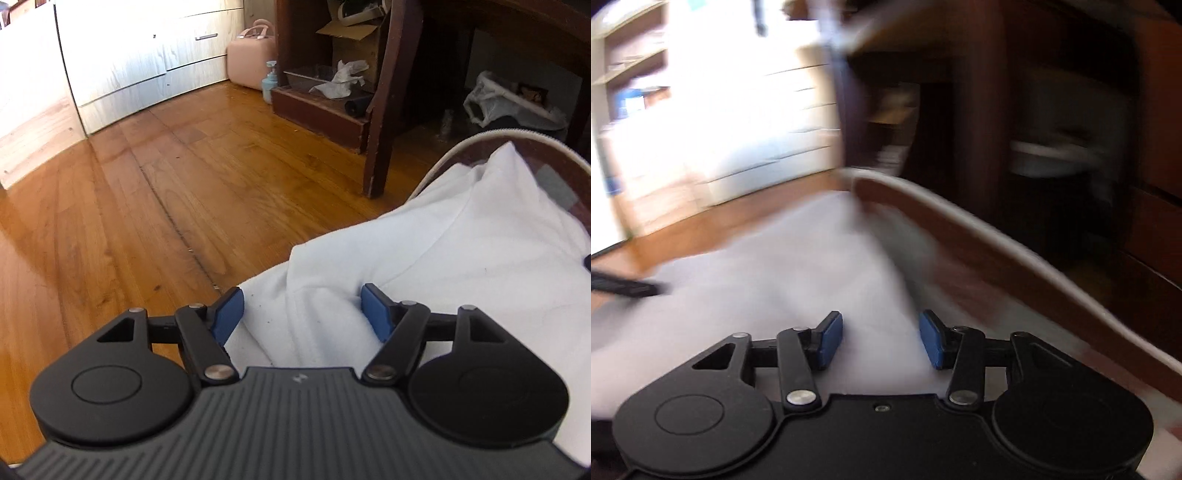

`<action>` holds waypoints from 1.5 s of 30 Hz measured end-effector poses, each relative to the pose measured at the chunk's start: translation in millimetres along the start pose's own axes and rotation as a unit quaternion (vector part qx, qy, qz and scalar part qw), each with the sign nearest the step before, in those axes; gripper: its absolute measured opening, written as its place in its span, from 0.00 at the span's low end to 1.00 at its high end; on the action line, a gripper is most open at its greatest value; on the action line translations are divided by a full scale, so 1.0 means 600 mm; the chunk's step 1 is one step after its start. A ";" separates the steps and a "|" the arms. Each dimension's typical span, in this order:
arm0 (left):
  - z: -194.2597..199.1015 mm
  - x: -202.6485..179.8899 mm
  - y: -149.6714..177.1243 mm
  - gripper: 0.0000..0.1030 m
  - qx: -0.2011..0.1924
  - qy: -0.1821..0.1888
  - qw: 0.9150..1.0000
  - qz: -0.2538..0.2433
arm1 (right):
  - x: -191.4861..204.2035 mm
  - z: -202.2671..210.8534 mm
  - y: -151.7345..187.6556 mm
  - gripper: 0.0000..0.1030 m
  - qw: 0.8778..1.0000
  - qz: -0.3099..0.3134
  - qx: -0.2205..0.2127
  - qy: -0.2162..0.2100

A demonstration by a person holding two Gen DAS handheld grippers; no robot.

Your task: Fold clothes

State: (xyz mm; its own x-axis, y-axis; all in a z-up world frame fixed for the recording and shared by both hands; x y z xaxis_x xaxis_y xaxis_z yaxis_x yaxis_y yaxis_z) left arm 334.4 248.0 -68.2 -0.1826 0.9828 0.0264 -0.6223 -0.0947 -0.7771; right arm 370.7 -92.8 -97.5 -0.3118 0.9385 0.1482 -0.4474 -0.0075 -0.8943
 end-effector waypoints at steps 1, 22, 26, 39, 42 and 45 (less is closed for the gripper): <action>0.006 -0.004 -0.001 0.69 0.001 -0.008 1.000 -0.004 | -0.008 0.006 0.001 0.68 1.000 -0.018 -0.001 0.010; 0.307 -0.088 0.081 0.99 0.042 0.046 0.997 -0.042 | 0.110 0.309 0.015 0.69 0.991 -0.084 0.102 0.021; 0.354 -0.106 0.116 1.00 0.054 0.065 0.995 -0.053 | 0.145 0.351 0.028 0.69 0.991 -0.054 0.117 0.021; 0.441 -0.122 0.204 1.00 0.062 0.067 0.994 -0.066 | 0.200 0.458 0.044 0.78 0.991 -0.013 0.130 0.025; 0.435 -0.120 0.221 1.00 0.072 0.069 0.993 -0.065 | 0.202 0.459 0.055 0.78 0.990 -0.013 0.139 0.035; 0.421 -0.122 0.233 1.00 0.093 0.072 0.992 -0.055 | 0.203 0.456 0.064 0.78 0.988 -0.010 0.148 0.044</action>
State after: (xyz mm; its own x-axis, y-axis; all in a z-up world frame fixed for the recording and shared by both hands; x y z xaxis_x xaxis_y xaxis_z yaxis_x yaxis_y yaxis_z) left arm 68.7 122.9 -19.8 -0.0042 1.0000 0.0034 -0.7642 -0.0010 -0.6449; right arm 86.4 -73.1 1.8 -0.2310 0.9660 0.1159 -0.6827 -0.0760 -0.7268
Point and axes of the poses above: each gripper's, at about its wrist camera, not at the fingertips, and z roughly against the way its jaws point, x to its left, y to its underside, the point moved 1 cm from there along -z, roughly the way its jaws point, and after that the axes turned 8 degrees about -x, right-handed, at the moved point
